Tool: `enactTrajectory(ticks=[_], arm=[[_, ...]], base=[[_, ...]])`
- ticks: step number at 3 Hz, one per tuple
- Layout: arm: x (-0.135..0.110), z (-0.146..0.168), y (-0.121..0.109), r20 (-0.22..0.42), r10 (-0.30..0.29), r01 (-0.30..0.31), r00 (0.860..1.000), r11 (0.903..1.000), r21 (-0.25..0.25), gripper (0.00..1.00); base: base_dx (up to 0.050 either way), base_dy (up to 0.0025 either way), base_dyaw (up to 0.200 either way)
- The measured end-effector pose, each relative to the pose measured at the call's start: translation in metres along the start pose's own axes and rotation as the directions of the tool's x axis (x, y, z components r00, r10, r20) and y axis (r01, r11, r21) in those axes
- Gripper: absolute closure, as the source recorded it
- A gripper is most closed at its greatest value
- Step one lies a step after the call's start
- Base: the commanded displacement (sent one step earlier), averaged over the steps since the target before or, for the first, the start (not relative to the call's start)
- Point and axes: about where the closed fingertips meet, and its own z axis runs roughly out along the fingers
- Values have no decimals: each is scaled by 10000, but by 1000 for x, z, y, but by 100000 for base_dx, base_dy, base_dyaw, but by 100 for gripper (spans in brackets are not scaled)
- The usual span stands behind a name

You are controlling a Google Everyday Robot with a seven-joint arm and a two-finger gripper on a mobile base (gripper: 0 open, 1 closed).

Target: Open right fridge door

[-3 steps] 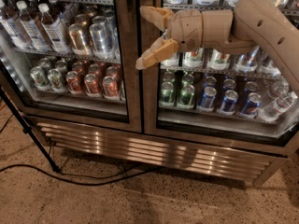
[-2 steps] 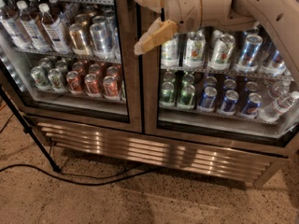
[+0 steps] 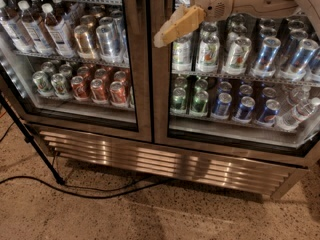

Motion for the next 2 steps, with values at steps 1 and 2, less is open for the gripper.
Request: enactTrajectory(ticks=[1,2], arm=[[-14,-41,19,-884,157,-122,9960,9991,399,0],[-34,-83,40,-1568,258,-120,9873,9961,879,0]], base=[[0,0,0],[0,0,0]])
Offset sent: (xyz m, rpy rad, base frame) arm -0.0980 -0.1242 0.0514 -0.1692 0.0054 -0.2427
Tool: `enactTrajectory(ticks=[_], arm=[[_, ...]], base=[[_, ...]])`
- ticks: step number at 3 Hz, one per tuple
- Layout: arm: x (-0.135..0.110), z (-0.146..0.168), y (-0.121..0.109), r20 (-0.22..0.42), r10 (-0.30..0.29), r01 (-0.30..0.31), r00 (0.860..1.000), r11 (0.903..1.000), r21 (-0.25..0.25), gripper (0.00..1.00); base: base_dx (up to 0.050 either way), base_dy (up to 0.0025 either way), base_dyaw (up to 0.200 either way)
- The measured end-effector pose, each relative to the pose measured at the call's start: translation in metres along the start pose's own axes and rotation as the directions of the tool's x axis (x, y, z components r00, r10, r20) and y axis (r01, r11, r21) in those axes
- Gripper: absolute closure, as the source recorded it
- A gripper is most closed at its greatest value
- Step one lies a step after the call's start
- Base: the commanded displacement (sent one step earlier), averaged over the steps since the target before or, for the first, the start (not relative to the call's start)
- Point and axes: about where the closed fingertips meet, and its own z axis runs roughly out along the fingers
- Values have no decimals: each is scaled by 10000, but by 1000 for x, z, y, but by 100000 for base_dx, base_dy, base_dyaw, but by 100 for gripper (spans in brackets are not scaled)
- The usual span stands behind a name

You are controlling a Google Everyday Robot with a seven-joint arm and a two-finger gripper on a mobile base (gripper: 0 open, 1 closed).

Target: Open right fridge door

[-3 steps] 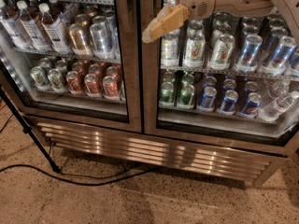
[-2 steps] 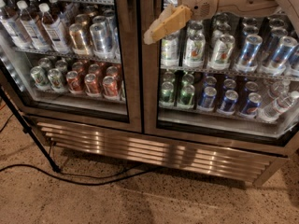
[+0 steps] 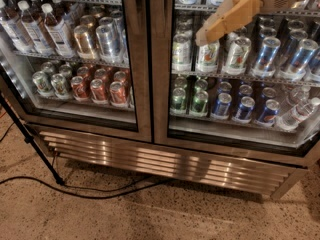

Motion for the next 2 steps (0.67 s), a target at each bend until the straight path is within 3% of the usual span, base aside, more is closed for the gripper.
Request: enactTrajectory(ticks=[1,2], arm=[[-9,-35,15,-494,122,-102,9987,9992,398,0],[0,-41,23,-455,380,-360,9982,9983,451,0]], base=[[0,0,0],[0,0,0]])
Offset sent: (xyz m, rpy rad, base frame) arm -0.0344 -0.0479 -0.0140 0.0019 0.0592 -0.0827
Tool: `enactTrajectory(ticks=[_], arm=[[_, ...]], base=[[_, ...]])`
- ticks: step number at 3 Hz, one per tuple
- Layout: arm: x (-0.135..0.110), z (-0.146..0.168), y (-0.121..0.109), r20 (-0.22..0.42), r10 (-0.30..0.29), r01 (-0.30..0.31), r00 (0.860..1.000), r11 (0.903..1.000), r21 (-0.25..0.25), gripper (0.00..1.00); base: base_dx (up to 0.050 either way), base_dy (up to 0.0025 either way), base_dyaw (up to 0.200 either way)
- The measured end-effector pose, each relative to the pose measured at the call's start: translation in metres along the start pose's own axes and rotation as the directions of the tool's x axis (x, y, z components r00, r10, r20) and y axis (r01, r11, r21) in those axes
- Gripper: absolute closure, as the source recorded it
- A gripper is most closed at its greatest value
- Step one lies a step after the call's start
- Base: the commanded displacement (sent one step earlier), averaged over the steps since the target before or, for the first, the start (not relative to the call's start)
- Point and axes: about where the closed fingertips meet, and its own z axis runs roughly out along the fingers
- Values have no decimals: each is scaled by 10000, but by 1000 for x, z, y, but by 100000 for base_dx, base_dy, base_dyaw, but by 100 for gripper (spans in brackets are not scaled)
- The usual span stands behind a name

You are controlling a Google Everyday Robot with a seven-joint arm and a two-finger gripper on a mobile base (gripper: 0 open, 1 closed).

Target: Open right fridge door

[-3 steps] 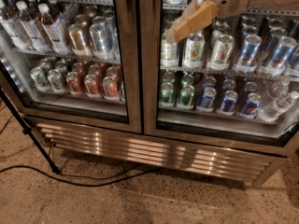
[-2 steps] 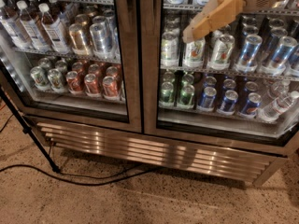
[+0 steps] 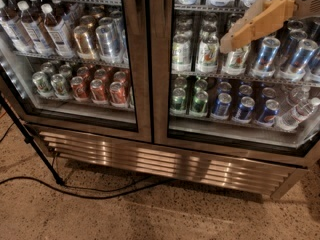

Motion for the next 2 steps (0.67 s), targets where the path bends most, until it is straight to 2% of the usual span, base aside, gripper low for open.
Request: enactTrajectory(ticks=[1,2], arm=[[24,13,3,300,413,-410,9987,9991,-121,0],[59,32,8,688,951,-939,9931,9954,-210,0]], base=[[0,0,0],[0,0,0]])
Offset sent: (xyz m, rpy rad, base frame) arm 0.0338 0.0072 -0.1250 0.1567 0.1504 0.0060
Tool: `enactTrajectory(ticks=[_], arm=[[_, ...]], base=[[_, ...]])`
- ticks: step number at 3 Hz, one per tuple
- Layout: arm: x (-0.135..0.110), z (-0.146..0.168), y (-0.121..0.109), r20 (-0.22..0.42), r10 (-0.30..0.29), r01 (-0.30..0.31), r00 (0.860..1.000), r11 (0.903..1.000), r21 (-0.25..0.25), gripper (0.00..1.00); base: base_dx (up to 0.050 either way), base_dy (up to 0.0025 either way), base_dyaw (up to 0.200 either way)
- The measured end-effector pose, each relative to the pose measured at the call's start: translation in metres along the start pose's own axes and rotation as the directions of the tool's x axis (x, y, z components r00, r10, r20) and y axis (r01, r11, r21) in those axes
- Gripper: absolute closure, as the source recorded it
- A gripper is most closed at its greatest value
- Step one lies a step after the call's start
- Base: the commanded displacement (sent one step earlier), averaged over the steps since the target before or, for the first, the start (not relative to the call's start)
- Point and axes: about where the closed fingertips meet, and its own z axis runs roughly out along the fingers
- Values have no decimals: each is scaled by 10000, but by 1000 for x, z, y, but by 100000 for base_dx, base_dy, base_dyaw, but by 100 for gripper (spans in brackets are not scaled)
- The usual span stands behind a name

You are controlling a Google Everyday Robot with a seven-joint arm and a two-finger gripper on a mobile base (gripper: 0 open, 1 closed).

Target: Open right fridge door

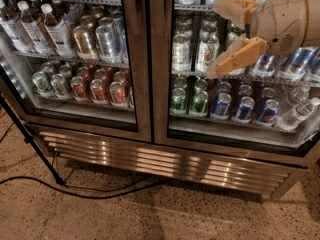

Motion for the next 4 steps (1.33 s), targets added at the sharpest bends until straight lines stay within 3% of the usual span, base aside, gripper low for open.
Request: enactTrajectory(ticks=[1,2,4], arm=[[34,16,-3,269,338,-337,9991,9994,-41,0],[34,17,-3,270,338,-337,9991,9994,-43,0],[32,57,-14,608,177,-142,9980,9982,-582,0]], base=[[0,0,0],[0,0,0],[0,0,0]])
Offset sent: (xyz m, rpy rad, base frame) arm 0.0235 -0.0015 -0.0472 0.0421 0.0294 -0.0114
